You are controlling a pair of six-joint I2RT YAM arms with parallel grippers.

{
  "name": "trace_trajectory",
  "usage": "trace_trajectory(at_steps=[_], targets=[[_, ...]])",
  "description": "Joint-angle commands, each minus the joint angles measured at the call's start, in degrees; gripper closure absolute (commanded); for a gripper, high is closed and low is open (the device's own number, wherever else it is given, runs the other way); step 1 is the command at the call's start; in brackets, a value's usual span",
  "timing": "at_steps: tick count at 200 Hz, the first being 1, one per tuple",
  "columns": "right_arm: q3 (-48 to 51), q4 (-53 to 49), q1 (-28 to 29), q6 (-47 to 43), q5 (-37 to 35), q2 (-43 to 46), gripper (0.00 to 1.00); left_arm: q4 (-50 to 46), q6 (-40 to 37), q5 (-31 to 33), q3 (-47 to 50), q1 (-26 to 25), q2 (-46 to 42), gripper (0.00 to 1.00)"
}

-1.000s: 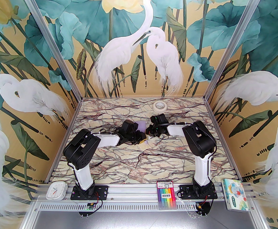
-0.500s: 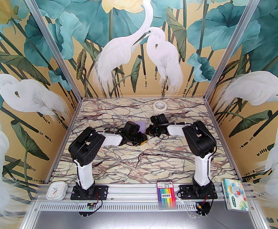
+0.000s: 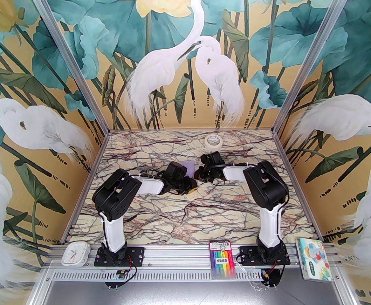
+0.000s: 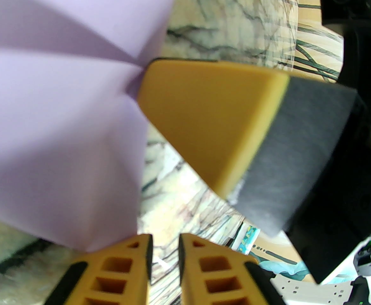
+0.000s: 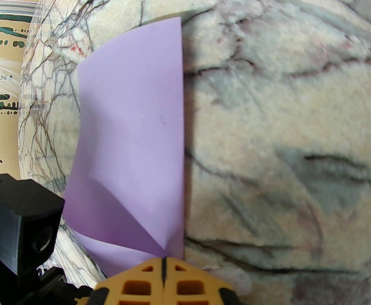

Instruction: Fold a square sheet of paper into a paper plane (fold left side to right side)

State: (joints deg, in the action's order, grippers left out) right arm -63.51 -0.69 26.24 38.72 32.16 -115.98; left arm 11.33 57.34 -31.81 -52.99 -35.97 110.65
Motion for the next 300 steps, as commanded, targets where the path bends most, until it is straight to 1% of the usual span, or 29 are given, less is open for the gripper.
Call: trace_trajectory(at_steps=[1,40,79,109,133,148,171,191,207,300], targets=[[0.32,-0.94,0.45,-0.1,-1.14,-1.26,1.0,-1.11,-0.18,1.41,-0.05,-0.54,1.93,0.8],[0.53,-0.81,0.47,-0.07,-1.14,-1.09,1.0,-1.71,-0.28,1.9,-0.23,-0.65,2.29,0.8],[0.58,-0.97,0.46,0.04,-1.34,-0.92,1.0,-6.82,-1.02,4.26,-0.99,-0.78,2.69,0.83],[0.82,-1.24,0.51,-0.02,-1.48,-0.66,1.0,-4.31,-1.27,3.73,-0.04,-0.36,-2.81,0.82],[0.66,-1.42,0.61,-0.05,-1.4,-0.82,1.0,-4.26,-1.65,3.25,-0.45,1.81,-7.31,0.8],[0.51,-1.54,0.72,-0.22,-1.45,-0.87,1.0,-4.51,-1.84,3.05,-0.9,3.57,-8.15,0.8],[0.25,-1.86,0.71,-0.27,-1.65,-0.82,1.0,-6.42,-3.1,2.98,-3.1,5.39,-6.39,0.8],[0.32,-1.92,0.76,-0.23,-1.63,-0.74,1.0,-8.67,-4.04,2.66,-6.14,5.82,-3.37,0.8],[0.4,-1.86,0.88,-0.29,-1.63,-0.74,1.0,-10.44,-4.7,4.02,-7.59,5.9,-1.7,0.8],[0.2,-1.93,0.94,-0.13,-1.58,-0.63,1.0,-11.57,-6.47,8.2,-4.93,7.23,1.08,0.8]])
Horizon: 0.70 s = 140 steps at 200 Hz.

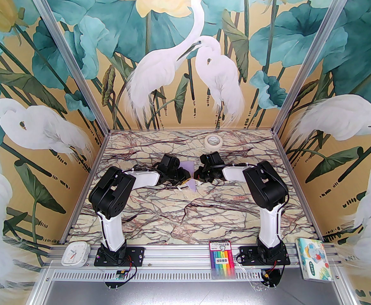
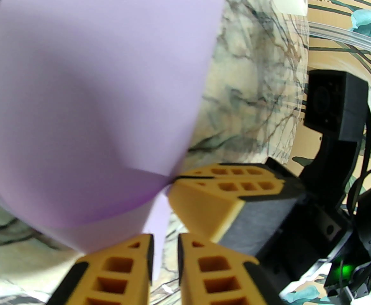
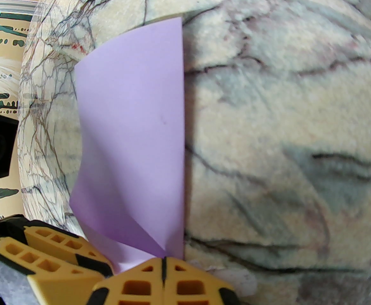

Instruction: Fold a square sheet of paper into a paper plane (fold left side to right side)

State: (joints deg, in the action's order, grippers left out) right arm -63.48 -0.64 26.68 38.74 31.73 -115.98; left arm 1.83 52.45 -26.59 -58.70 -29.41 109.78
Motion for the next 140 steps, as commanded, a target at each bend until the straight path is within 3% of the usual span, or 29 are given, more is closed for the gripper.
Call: trace_trajectory(at_steps=[1,140], targets=[[0.19,-1.98,0.53,-0.2,-1.18,-0.59,1.0,-2.08,-1.56,3.01,0.78,0.67,1.99,0.8],[0.58,-1.63,0.56,-0.07,-1.25,-0.58,1.0,-7.36,-5.2,2.17,-4.15,3.82,-0.06,0.78]])
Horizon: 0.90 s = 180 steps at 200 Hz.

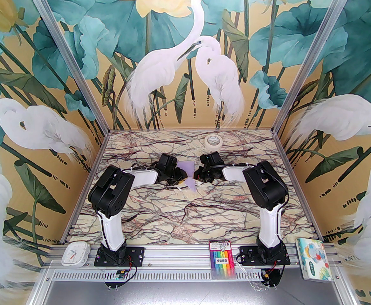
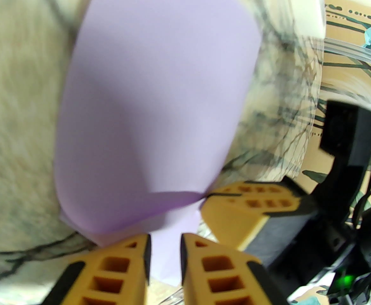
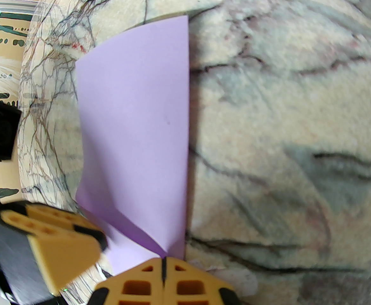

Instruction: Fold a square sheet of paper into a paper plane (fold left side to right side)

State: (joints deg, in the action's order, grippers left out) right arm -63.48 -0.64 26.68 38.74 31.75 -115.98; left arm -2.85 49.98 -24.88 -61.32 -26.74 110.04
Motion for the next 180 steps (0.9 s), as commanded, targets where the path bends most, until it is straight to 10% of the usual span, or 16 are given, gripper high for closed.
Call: trace_trajectory(at_steps=[1,110,142,180], targets=[[0.57,-1.59,0.52,-0.07,-1.26,-0.57,1.0,-2.73,-2.75,0.46,-1.57,1.16,-0.29,0.78],[0.08,-2.78,0.51,-0.46,-2.05,0.53,1.0,-4.89,-2.93,3.62,-0.9,1.6,3.58,0.79],[-0.25,-5.52,0.49,-1.9,-5.86,5.16,0.76,-4.53,-2.69,3.35,-0.73,1.57,3.46,0.79],[1.34,-6.36,1.29,-3.03,-4.73,11.04,0.88,-4.13,-2.36,3.09,-0.76,1.56,3.46,0.79]])
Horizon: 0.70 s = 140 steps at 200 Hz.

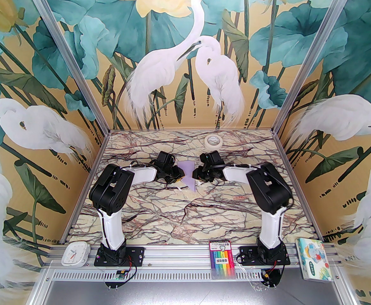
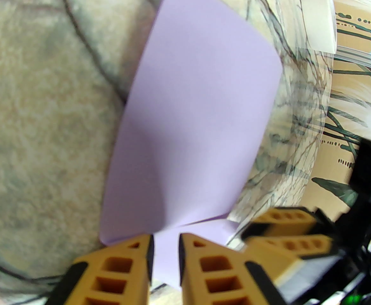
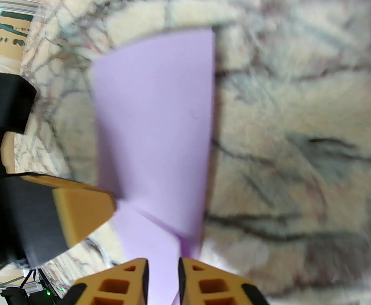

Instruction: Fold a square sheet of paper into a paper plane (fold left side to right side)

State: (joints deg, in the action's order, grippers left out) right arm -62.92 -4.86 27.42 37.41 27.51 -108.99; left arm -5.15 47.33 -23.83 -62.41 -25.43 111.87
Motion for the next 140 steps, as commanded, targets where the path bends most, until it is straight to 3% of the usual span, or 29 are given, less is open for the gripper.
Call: trace_trajectory(at_steps=[1,29,86,140], targets=[[0.77,-2.2,0.63,-1.71,-0.37,4.09,0.88,-1.82,0.29,2.04,0.34,0.27,1.65,0.79],[0.52,-2.5,2.98,-1.77,3.95,3.04,1.0,-1.61,0.48,1.95,0.31,0.25,1.77,0.79],[-2.75,-0.62,5.73,1.01,9.4,-4.66,1.0,-0.97,1.01,1.61,0.66,0.21,1.85,0.79],[-3.65,-2.09,4.86,1.45,9.2,-8.45,1.0,-1.24,1.24,2.19,1.02,0.21,1.77,0.8]])
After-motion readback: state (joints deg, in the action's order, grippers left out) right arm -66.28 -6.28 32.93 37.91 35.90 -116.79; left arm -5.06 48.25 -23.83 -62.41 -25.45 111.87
